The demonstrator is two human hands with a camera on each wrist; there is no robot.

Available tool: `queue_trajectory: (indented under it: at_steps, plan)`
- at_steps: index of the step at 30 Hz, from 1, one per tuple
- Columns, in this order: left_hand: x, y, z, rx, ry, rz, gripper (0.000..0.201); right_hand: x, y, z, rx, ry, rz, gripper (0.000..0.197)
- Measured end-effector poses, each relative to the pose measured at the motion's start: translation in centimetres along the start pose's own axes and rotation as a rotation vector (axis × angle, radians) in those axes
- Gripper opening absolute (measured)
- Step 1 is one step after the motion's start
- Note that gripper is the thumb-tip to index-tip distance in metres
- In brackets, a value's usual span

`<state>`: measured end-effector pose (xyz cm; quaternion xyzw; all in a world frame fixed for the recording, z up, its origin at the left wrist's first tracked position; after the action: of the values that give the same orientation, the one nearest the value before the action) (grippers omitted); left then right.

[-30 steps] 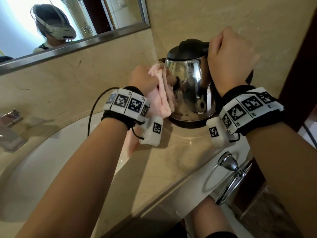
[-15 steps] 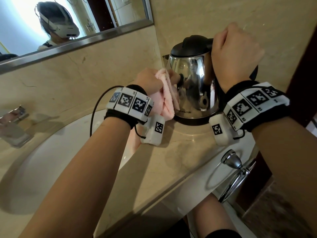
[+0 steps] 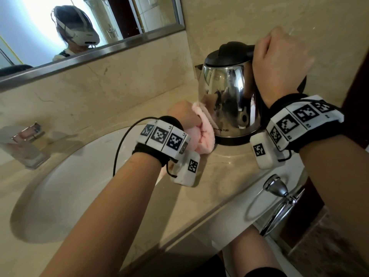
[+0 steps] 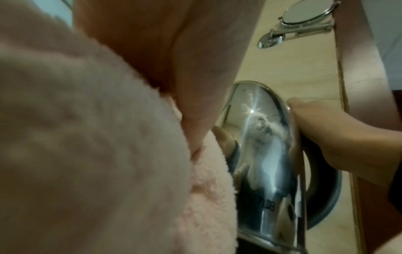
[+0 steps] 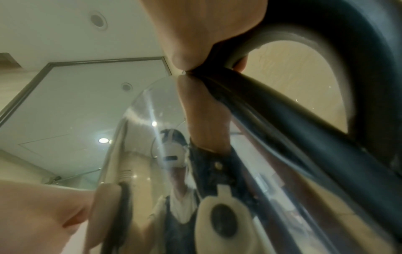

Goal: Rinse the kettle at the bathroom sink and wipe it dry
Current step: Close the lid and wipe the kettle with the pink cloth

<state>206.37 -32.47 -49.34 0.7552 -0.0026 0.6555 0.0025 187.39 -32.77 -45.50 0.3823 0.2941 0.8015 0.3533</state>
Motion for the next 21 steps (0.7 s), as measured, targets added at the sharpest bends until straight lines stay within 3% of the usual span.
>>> queue_trajectory:
  at_steps: [2,5,7,9,13,18,21]
  plan:
    - [0.0,-0.1,0.0,-0.007,0.011,0.01,0.028,0.0,0.0,-0.1,0.002,-0.001,0.005,0.043]
    - [0.6,-0.1,0.4,-0.011,-0.035,-0.022,0.007,0.0,0.1,-0.1,0.007,-0.005,0.008,0.043]
    - [1.4,0.1,0.6,0.009,-0.126,-0.071,0.02,0.0,0.1,-0.1,0.01,-0.015,0.01,0.043]
    - [2.2,0.2,0.4,0.016,-0.253,-0.134,0.009,0.0,0.1,-0.1,0.013,-0.022,0.013,0.043]
    - [4.1,0.6,-0.3,0.03,-0.34,-0.259,0.017,-0.1,0.1,-0.2,0.017,-0.006,0.006,0.043]
    - [4.5,0.8,-0.9,0.004,-0.266,-0.252,0.015,-0.1,0.1,-0.1,0.008,-0.017,0.005,0.042]
    - [3.8,0.8,-0.9,0.021,-0.257,-0.168,0.027,-0.2,0.2,-0.1,0.003,-0.026,0.014,0.043]
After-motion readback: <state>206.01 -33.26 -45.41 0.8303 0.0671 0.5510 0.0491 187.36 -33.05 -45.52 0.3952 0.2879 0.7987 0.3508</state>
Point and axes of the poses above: each hand's wrist, its own y-axis towards the middle knuckle, its own x-axis out of the back of the hand, z = x × y, the point moved 2 cm from there along y, towards the middle knuckle, and after that the axes turned 13 degrees about y, right-handed, at the moved point
